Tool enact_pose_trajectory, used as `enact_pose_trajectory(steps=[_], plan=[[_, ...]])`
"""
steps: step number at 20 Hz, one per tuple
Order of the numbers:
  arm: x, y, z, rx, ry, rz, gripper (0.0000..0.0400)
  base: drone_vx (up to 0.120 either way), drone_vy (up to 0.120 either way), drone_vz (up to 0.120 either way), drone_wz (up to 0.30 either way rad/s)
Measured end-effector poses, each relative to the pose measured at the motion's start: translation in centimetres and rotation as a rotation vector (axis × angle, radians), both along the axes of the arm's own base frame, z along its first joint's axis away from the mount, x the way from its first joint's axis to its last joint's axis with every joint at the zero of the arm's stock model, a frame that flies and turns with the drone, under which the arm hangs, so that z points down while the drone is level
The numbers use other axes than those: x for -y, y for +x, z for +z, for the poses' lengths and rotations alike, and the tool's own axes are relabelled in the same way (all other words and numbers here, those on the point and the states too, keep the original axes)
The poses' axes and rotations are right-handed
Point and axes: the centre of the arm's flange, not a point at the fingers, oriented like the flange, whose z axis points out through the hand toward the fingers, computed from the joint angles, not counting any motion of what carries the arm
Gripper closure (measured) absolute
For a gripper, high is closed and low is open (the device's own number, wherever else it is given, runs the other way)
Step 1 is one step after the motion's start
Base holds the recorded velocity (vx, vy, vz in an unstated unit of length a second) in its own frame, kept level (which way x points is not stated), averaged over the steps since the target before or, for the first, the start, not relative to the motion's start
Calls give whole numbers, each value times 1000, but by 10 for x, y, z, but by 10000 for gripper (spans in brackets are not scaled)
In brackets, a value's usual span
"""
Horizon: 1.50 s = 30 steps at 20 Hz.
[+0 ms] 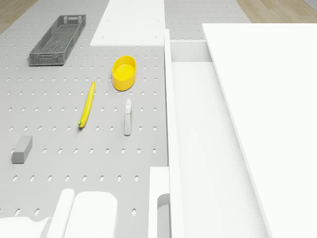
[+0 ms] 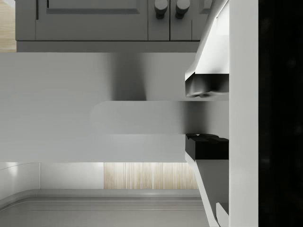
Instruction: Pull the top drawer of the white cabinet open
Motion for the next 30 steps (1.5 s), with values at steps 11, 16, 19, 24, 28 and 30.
enact_pose_trajectory(steps=[11,16,19,24,28,30], plan=[[2,0,0,0,0,0,288,0,98,0,0],[2,0,0,0,0,0,288,0,48,0,0],[2,0,0,0,0,0,288,0,0,0,0],[2,0,0,0,0,0,288,0,0,0,0],[2,0,0,0,0,0,288,0,0,0,0],[2,0,0,0,0,0,289,0,0,0,0]])
